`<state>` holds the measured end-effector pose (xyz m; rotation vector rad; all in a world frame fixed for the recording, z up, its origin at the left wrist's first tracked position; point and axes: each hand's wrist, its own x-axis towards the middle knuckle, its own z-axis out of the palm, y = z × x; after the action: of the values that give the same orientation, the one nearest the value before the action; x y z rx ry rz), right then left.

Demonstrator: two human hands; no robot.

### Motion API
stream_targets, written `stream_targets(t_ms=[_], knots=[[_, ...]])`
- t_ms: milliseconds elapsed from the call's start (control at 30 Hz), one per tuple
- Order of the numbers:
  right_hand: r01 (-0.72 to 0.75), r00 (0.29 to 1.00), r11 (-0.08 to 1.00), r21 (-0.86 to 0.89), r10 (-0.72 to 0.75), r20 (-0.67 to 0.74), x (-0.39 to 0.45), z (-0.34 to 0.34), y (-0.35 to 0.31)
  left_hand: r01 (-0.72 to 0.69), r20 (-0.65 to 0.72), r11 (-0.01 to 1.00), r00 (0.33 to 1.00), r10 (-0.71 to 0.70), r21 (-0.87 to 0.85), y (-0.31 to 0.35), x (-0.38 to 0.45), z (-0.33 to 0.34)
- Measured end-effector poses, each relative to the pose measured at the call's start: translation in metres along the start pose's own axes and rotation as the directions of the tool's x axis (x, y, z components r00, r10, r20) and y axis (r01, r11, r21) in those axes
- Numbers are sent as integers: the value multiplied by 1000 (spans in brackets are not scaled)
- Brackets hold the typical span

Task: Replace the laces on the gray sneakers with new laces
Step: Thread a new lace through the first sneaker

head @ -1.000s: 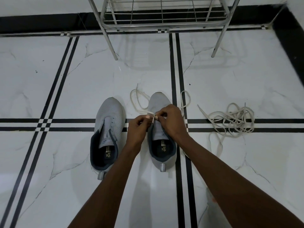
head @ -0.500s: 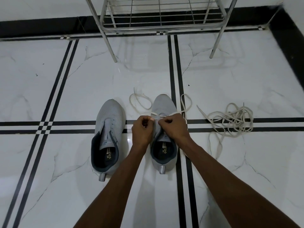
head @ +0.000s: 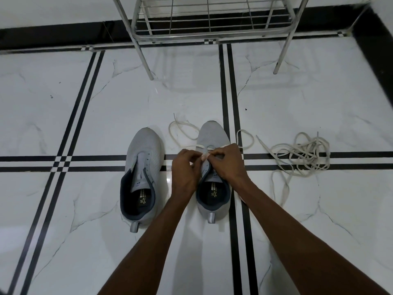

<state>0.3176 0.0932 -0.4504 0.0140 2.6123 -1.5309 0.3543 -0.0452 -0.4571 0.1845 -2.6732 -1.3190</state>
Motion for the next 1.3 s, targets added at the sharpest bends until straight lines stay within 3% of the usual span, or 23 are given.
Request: stream_targets(t_ms=[100, 200, 267, 333, 433, 500, 600, 700, 733, 800, 867, 967, 1067, 1133, 1200, 1233, 1300], knots=[[-22, 1000, 1000, 14, 23, -22, 1, -1, 4, 150, -161, 989, 976, -148, -2, -1, -1, -8], [-53, 998, 996, 74, 56, -37, -2, -4, 4, 431, -286, 900, 872, -396, 67, -6, 0, -27], [-36, 998, 997, 68, 39, -41, -1, -4, 3, 370, -291, 919, 901, -321, 133, -7, 1, -27], [-38, 999, 997, 62, 39, -20, 0, -3, 5, 161, -203, 970, 971, -124, 180, 0, 1, -16], [-67, 997, 998, -10, 67, 22, 2, -1, 6, -33, -48, 996, 998, 38, 84, 13, -2, 2], [-75, 996, 996, -47, 77, 46, 3, -1, 6, -16, -49, 999, 999, 18, 42, 13, -6, 6], [-81, 995, 994, -74, 84, 50, 2, -6, 6, 105, -167, 994, 981, -98, 32, 10, -9, 0], [-98, 993, 992, -76, 102, 56, 0, -8, 4, 417, -308, 909, 867, -391, 18, -4, -7, -15], [-97, 993, 992, -79, 102, 58, -1, -8, 4, 459, -328, 888, 844, -424, 32, -9, -7, -18], [-70, 996, 992, -108, 76, 53, -1, -7, 2, 355, -309, 930, 899, -310, 99, -9, -6, -18], [-54, 997, 991, -121, 60, 48, -2, -5, 1, 125, -211, 978, 973, -89, 166, 1, -6, -9], [-77, 996, 992, -99, 81, 41, -1, -3, 4, -40, -54, 996, 998, 44, 77, 13, -5, 3], [-58, 998, 994, -96, 59, 4, -1, -7, 8, 92, -153, 993, 985, -80, 78, 6, -6, -1], [-31, 999, 998, -53, 30, -27, -2, -8, 10, 344, -280, 937, 907, -315, 59, -7, -8, -15], [-29, 999, 999, -32, 27, -44, -4, -8, 11, 496, -303, 864, 839, -451, 88, -19, -12, -27], [-32, 999, 999, -30, 30, -45, -4, -7, 12, 477, -301, 871, 853, -427, 116, -20, -14, -28], [-31, 999, 999, -43, 30, -41, -4, -5, 14, 294, -247, 934, 938, -242, 201, -12, -14, -21]])
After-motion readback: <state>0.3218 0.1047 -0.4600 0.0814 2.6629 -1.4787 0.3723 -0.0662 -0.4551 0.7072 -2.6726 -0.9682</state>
